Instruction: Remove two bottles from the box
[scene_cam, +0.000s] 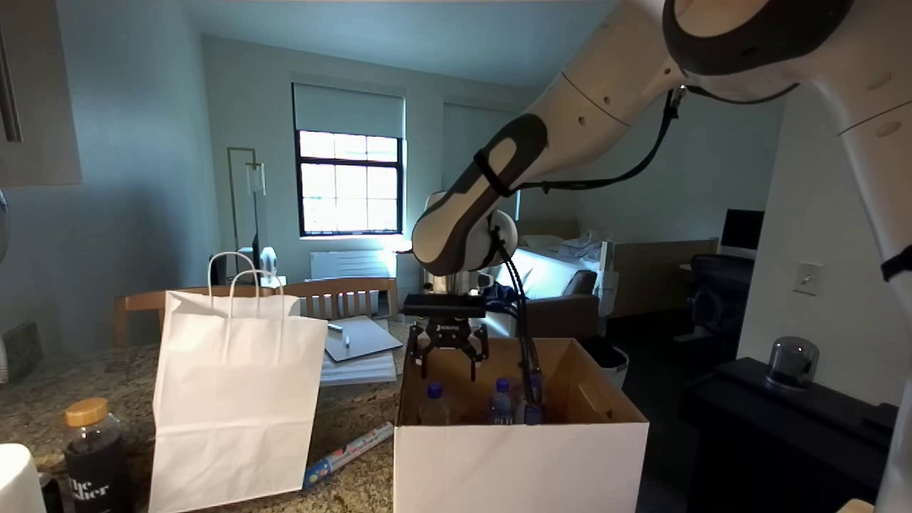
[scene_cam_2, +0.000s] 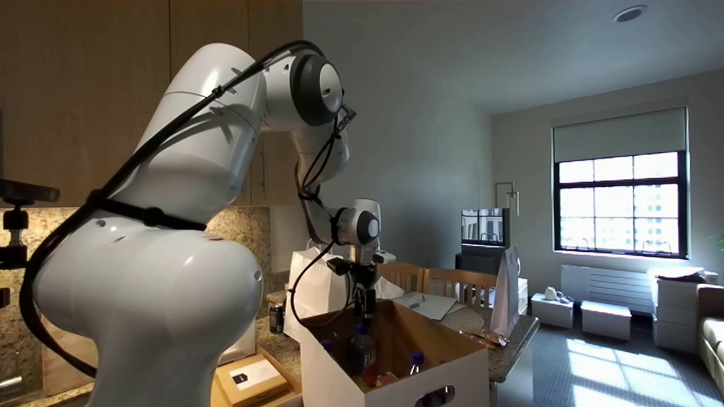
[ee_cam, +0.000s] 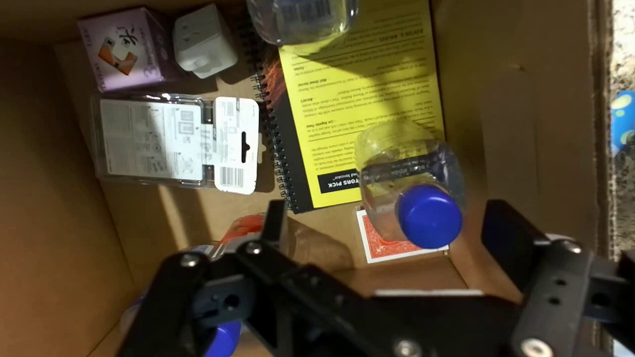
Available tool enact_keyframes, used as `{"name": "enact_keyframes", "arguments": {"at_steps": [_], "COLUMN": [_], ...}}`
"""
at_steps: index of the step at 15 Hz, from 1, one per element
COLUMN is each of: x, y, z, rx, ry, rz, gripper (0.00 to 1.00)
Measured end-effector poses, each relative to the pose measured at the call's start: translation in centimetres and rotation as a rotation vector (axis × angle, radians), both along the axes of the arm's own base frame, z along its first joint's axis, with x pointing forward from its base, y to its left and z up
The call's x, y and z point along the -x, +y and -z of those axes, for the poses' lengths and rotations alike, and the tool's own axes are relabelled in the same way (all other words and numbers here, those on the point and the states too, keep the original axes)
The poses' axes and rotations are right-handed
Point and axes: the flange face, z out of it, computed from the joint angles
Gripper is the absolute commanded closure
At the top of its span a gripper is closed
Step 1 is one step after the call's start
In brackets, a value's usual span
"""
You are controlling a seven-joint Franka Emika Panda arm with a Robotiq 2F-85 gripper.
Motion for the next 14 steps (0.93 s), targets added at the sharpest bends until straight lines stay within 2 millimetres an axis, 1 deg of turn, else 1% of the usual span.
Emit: {"name": "enact_keyframes", "arguments": {"at_steps": [4, 10, 14], "x": [-0.4, -1.9, -2.4], "y": [-0.4, 1.0, 1.2], "z": [1.0, 1.2, 1.8], "rx": [0.004, -0.008, -0.004], "ry": [0.001, -0.043, -0.043], "rz": [0.006, -0.009, -0.011], "gripper": [0.00, 0.00, 0.00]}}
